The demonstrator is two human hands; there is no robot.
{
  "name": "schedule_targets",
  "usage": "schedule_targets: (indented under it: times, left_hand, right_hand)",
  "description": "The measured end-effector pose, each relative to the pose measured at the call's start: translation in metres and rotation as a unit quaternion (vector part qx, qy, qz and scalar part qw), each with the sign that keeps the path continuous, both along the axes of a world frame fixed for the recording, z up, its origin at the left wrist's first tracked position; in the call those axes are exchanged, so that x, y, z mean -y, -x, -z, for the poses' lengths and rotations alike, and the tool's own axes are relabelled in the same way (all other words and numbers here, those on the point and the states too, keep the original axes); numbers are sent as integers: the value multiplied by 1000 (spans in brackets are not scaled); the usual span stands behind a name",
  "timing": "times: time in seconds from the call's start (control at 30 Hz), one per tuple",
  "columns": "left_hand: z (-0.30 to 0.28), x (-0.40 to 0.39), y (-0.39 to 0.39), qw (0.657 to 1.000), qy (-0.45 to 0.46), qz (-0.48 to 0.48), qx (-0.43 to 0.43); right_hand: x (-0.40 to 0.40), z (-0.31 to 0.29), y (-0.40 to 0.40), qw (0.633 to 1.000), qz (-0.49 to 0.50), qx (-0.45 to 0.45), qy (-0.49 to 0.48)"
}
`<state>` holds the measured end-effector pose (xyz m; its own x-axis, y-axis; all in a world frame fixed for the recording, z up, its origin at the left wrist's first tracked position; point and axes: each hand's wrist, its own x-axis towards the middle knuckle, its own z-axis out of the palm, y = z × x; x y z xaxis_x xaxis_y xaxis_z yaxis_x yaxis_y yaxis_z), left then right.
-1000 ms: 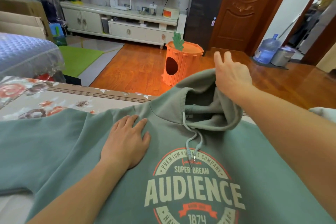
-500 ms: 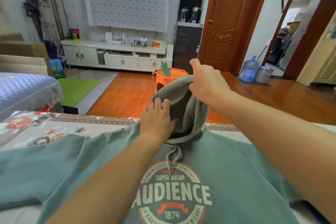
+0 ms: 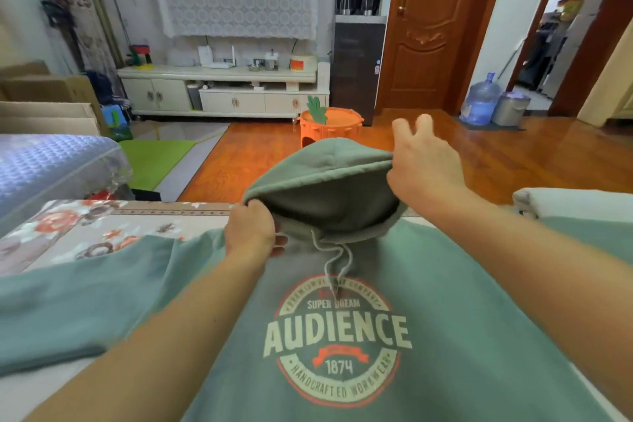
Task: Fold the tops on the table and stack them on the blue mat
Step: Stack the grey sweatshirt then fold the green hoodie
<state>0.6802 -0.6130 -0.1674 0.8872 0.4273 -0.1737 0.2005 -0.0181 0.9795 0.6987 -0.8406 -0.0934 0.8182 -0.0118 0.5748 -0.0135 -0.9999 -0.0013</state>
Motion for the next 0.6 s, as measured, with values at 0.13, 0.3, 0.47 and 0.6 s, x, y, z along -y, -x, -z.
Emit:
schedule_targets:
  times: [0.13, 0.3, 0.47, 0.6]
  left_hand:
    - [24, 3, 36, 991, 20, 66, -118]
    - [70, -30, 90, 952, -230, 137, -149]
    - [64, -63, 99, 937, -322, 132, 10]
    - [53, -44, 74, 925, -284, 235, 91]
  right_hand:
    - [-7, 25, 45, 994, -75, 17, -82]
    - [18, 104, 119, 976, -158, -145, 40]
    - [52, 127, 137, 976, -216, -25, -26]
    - [60, 117, 81, 935, -129, -132, -302]
